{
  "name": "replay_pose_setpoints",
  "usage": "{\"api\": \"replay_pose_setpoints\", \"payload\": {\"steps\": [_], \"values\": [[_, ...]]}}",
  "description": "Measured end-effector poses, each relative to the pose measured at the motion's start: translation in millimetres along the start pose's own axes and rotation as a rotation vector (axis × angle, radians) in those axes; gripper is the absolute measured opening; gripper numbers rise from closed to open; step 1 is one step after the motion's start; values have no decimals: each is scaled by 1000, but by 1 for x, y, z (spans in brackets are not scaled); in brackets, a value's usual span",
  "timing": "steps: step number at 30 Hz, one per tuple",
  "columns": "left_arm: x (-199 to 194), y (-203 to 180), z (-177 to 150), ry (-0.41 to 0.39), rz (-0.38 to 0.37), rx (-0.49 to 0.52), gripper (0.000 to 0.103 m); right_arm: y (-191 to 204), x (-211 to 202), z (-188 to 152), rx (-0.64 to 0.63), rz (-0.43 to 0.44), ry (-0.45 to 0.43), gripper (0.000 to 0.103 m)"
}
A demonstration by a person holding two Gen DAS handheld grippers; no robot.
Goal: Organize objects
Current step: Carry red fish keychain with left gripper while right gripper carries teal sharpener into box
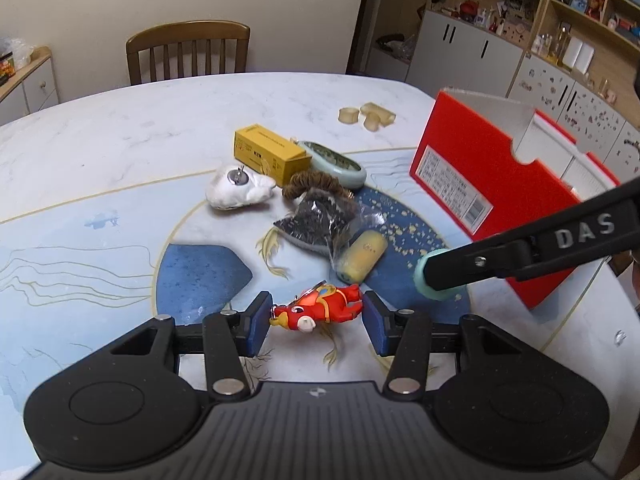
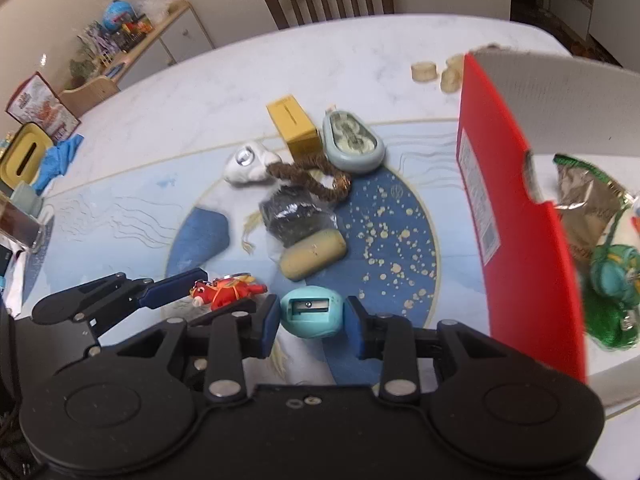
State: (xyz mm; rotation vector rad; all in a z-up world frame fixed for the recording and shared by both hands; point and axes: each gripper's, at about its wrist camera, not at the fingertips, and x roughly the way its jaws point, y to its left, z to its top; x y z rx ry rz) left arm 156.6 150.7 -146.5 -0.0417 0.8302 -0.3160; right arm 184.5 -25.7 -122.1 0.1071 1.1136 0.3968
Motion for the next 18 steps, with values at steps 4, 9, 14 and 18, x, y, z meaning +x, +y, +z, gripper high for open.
{"api": "replay_pose_setpoints", "payload": {"steps": [4,9,14,18], "values": [[-11,3,8,-8,-30,-37,48,0,-18,1,-7,7,-15,33],[-29,-3,23,-37,-46,-53,48,-6,-40,4,-5,10,-35,33],[-41,-19,41,-53,-39,-44,48,-20,-63,6,0,5,-75,33],[-49,-38,53,-74,-45,-26,48,-36,-83,11,-8,0,-113,33]]}}
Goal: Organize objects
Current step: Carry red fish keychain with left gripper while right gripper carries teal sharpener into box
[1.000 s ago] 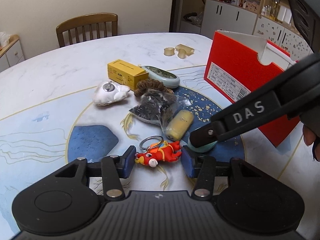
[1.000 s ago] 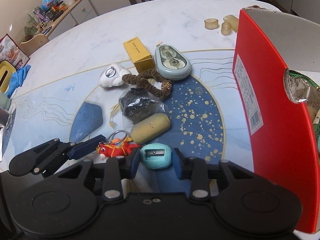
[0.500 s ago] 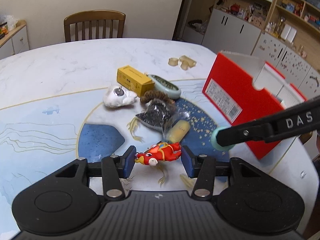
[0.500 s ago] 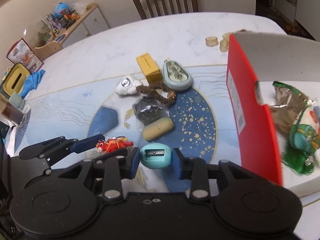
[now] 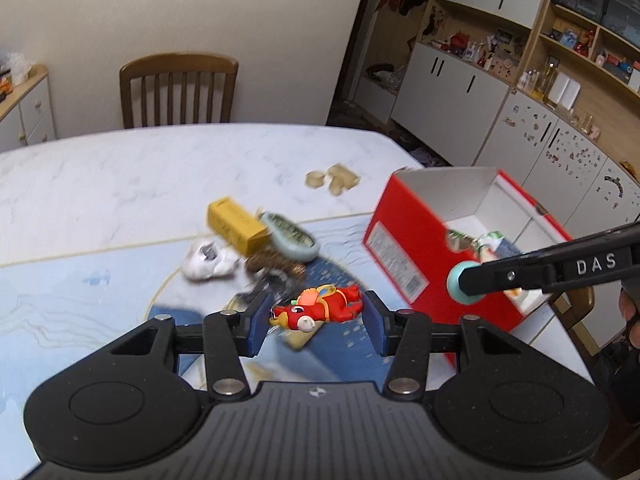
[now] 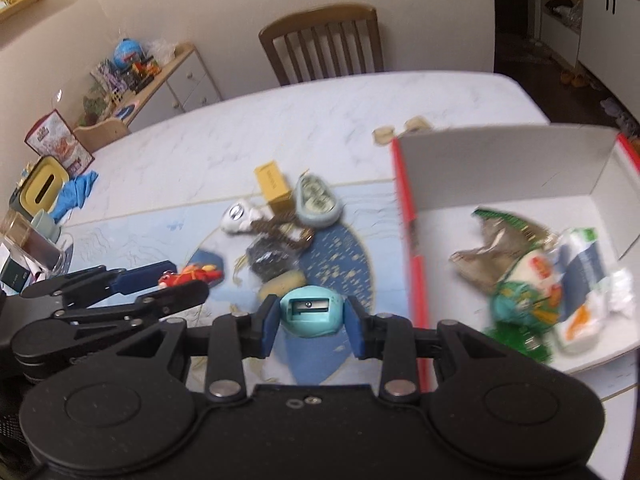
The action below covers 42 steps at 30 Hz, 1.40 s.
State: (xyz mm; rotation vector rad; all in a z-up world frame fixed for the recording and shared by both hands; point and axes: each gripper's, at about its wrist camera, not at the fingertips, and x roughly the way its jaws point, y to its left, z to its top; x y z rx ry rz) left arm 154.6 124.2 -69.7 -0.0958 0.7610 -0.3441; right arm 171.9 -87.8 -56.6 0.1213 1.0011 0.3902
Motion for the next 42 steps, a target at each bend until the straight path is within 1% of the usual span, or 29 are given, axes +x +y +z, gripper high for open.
{"api": "replay_pose_setpoints", "payload": {"steps": [3,8,13,20,23,27,32,37,39,42], "values": [[-2,-14,7,-11,-2,20,48,-16,-14,5,1,-9,-33,33],[1,-37,16,-6,-14,19,48,-46,-31,8,21,-19,-70,33],[4,-64,30,-16,-20,33,48,-87,-49,10,42,-42,-103,33],[21,-113,48,-12,-28,114,48,-146,-62,13,98,-78,-129,34],[30,-135,57,-16,-40,143,48,-165,-64,13,107,-83,-132,34],[47,-163,72,-21,-46,183,48,-186,-64,9,99,-89,-129,34],[77,-190,87,-3,-57,196,48,-205,-60,6,84,-91,-109,32],[117,-208,91,48,-48,184,48,-212,-55,7,23,-104,-103,30],[132,-215,92,65,-37,192,48,-211,-53,9,-13,-118,-102,30],[151,-224,92,90,-34,213,48,-215,-51,10,-19,-109,-95,30]]}}
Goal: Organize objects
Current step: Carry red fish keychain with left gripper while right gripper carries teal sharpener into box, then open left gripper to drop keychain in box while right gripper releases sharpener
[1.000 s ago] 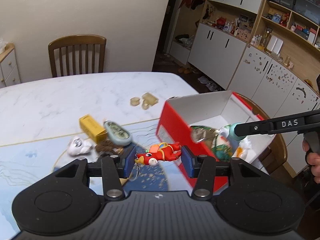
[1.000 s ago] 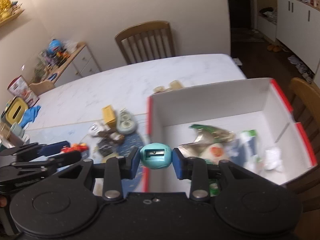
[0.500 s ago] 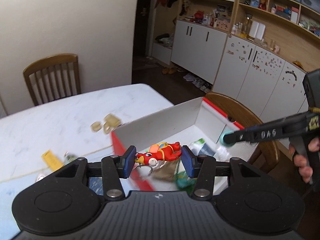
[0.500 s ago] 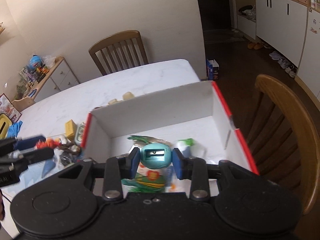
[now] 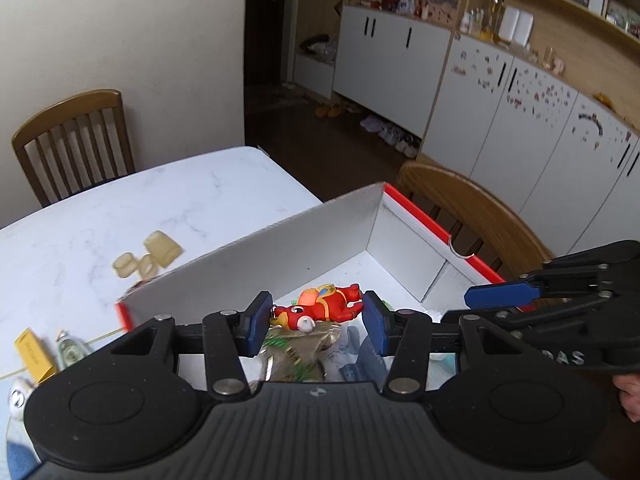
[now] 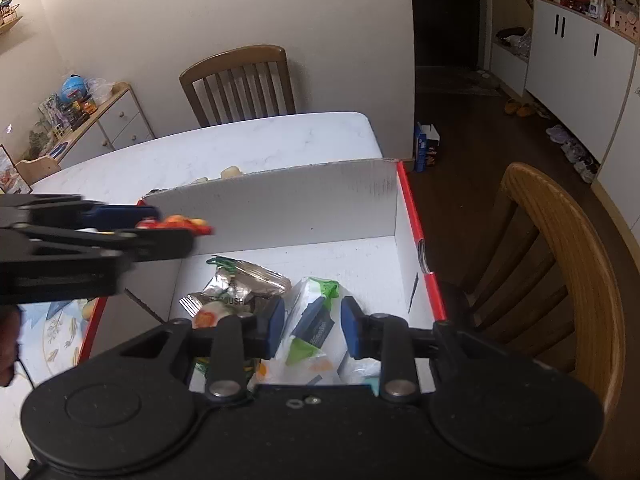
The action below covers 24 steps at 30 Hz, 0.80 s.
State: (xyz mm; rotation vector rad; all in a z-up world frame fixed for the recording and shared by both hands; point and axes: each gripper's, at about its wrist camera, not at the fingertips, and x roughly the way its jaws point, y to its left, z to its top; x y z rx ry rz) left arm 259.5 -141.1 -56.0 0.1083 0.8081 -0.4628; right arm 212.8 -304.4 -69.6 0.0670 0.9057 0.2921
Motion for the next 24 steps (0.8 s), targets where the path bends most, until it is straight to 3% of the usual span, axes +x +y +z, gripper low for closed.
{"api": "replay_pose_setpoints", "payload": {"steps": [13,18,24], "values": [[64,-27,-6,117,-6,39,48,-22,11,-16,4,70,70,38],[77,-25,-15,165,-10,16,49,-25,10,-19,-15,96,70,56],[78,-24,-14,179,-4,6,49,-24,9,-20,-34,113,63,62]]}}
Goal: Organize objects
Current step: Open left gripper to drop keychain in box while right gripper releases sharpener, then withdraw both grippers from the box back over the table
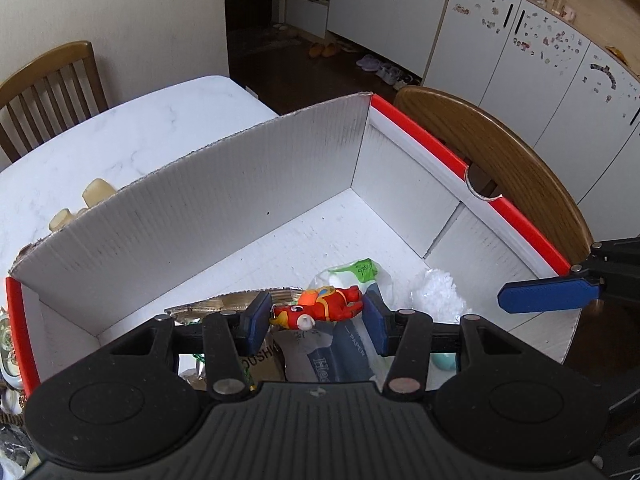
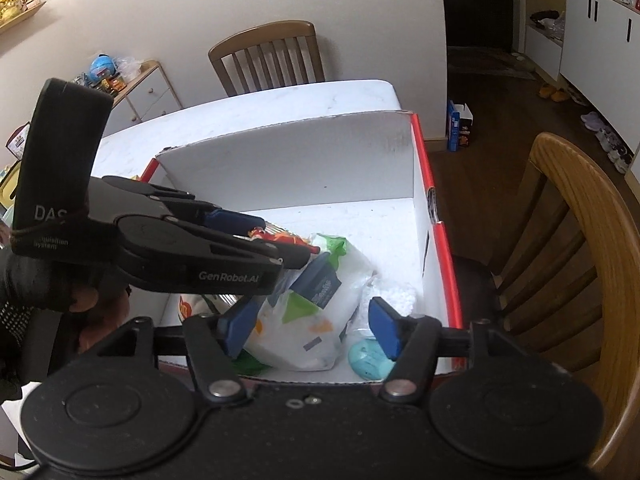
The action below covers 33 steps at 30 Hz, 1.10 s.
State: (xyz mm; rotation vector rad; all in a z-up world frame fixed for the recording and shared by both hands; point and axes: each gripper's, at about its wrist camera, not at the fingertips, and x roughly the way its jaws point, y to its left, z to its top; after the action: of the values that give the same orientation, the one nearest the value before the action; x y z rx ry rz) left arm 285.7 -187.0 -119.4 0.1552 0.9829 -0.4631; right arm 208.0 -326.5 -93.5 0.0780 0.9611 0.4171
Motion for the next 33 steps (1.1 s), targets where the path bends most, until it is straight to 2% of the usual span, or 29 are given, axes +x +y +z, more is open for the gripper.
{"api": "replay_pose_setpoints", "payload": {"steps": [2,5,13,18,22,25,31,33], "values": [[-2,1,-1,1,5,-6,51,-1,0,1,-1,10,2,62],[-7,2,-2,-4,5,-12,61,0,-1,2,-8,18,-1,68],[-27,8,-6,-35,5,-58,61,3,-7,5,-24,30,-26,73],[-48,14,-12,-70,13,-84,61,12,-13,7,-53,26,-47,80],[-68,21,-18,-103,14,-107,62,21,-19,8,-71,34,-60,81],[-85,28,-25,-131,7,-125,70,30,-25,9,-86,16,-77,82],[-111,43,-41,-166,5,-140,72,49,-35,10,-87,7,-109,87],[-119,48,-48,-178,12,-144,79,57,-36,10,-88,7,-111,87]]}}
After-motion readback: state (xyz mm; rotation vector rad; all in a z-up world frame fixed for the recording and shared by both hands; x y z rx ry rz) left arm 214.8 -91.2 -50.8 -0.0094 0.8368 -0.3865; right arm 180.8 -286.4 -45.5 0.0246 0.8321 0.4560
